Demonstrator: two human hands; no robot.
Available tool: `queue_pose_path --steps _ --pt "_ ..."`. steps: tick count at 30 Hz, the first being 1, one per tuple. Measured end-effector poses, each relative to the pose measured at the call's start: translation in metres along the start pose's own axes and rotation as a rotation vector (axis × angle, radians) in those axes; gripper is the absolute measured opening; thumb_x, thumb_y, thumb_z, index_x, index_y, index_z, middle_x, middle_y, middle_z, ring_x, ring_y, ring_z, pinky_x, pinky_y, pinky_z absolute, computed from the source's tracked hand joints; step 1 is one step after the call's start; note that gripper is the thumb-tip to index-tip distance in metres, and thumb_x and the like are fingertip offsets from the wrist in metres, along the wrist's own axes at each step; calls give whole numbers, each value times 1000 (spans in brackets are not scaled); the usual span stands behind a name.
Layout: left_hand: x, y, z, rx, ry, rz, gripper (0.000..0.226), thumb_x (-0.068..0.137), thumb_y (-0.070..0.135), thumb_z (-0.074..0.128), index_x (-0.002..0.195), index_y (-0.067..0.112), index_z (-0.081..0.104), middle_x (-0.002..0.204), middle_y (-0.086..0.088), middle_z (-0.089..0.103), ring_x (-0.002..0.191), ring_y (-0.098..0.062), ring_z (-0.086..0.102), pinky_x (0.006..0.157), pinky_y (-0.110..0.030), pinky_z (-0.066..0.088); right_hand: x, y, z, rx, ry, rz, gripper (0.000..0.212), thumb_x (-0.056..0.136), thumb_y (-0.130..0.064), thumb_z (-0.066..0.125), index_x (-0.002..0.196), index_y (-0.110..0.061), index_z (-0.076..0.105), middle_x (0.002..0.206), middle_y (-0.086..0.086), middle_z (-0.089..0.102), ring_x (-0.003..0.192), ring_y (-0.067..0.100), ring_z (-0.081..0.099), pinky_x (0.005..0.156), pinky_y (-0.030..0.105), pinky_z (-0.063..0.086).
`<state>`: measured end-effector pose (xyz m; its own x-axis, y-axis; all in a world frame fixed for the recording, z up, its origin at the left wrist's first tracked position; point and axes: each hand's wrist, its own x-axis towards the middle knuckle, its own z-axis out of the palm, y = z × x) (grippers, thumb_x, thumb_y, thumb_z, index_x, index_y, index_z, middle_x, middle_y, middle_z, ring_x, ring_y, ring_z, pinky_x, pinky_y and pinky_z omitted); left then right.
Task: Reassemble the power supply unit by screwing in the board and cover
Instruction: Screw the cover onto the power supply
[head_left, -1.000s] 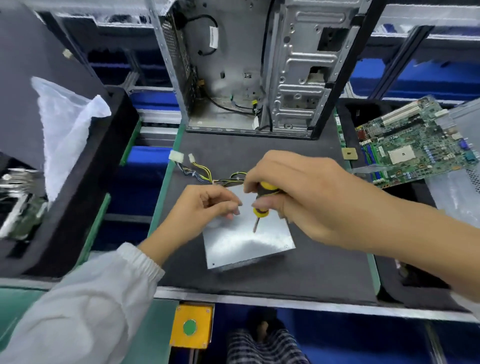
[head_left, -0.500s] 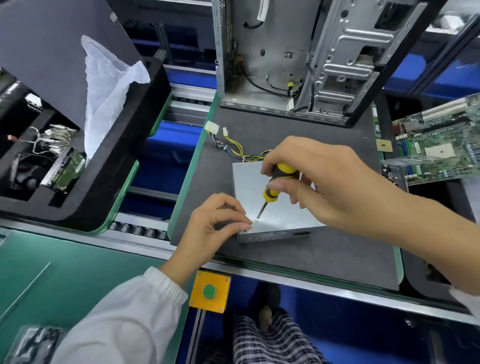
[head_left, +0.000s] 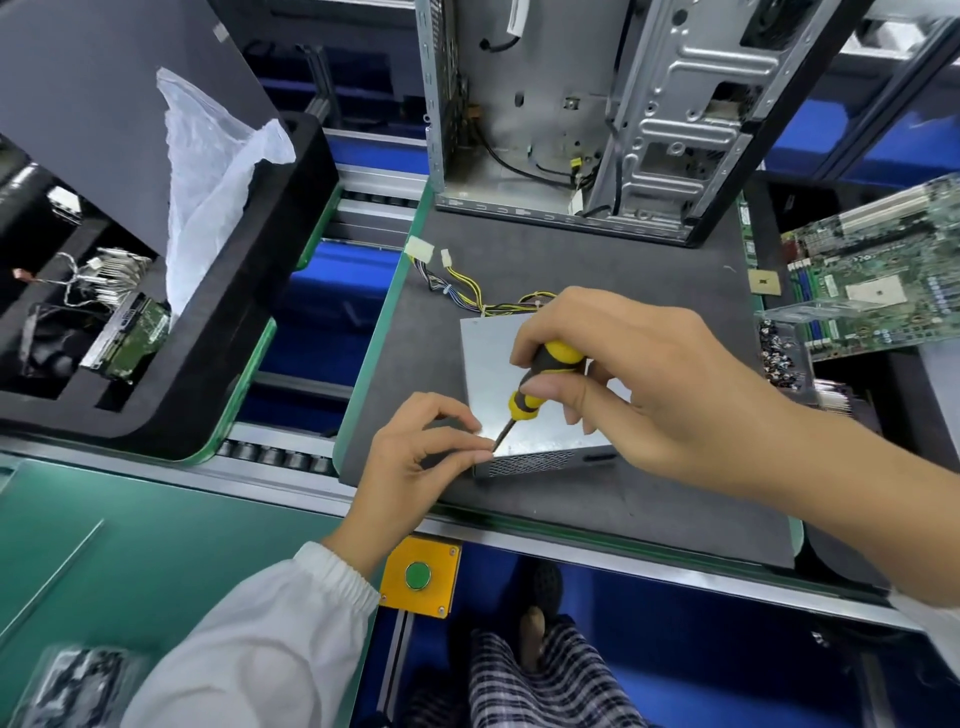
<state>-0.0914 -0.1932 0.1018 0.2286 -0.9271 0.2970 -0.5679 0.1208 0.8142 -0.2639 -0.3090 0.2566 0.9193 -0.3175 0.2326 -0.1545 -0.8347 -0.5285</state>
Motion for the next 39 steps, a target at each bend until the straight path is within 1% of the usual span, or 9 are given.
queue_pose_path --steps 3,10,12,16,19,23,30,35,39 --pt "0 0 1 6 9 13 7 80 14 74 85 16 77 94 0 64 96 -12 57 88 -17 43 -1 1 3 -2 16 -11 19 95 -20 48 99 -5 59 88 -1 54 70 8 47 60 37 47" --pt "-1 -2 7 -13 19 41 7 80 15 74 84 11 78 93 0 65 96 -11 56 87 -18 44 -5 6 6 9 48 -33 14 95 -17 51 99 -6 59 90 -1 54 69 11 50 60 34 48" --pt "-3 -4 10 -74 53 -6 6 79 15 75 83 12 78 94 1 65 98 -15 58 87 -22 46 -7 9 7 30 64 -33 11 94 -13 52 99 -5 58 90 0 54 67 12 54 59 30 47" --pt "-13 -5 21 -294 145 -212 4 77 17 76 80 15 78 107 2 66 109 -23 58 92 -26 47 -11 15 11 112 105 -17 9 93 -7 54 100 -3 58 90 3 54 64 13 58 56 27 49" --pt "-16 -5 27 -327 197 -269 11 77 24 75 83 15 79 118 6 62 120 -24 54 99 -25 45 -14 18 13 155 139 4 8 93 -6 54 100 -3 58 91 3 54 63 14 59 54 25 51" --pt "-17 -6 30 -345 221 -282 12 77 25 75 84 17 79 122 4 61 123 -21 53 100 -24 45 -15 20 13 182 146 25 8 93 -7 54 99 -2 58 90 1 53 62 15 60 53 25 51" --pt "-18 -7 31 -384 237 -280 8 76 24 76 82 30 78 121 7 61 121 -20 55 96 -22 46 -15 18 12 127 120 -3 8 92 -5 56 99 -3 58 91 3 54 61 12 58 54 25 50" --pt "-19 -10 32 -377 229 -289 8 77 21 76 83 24 79 121 9 61 122 -19 54 98 -27 46 -16 19 15 125 97 12 8 92 -6 56 99 -3 58 89 4 55 62 13 59 55 26 50" --pt "-18 -8 31 -393 233 -275 11 76 20 76 83 28 78 121 5 61 120 -15 55 95 -21 45 -16 20 15 136 110 3 8 92 -5 55 100 -3 58 90 4 55 63 13 58 54 24 51"
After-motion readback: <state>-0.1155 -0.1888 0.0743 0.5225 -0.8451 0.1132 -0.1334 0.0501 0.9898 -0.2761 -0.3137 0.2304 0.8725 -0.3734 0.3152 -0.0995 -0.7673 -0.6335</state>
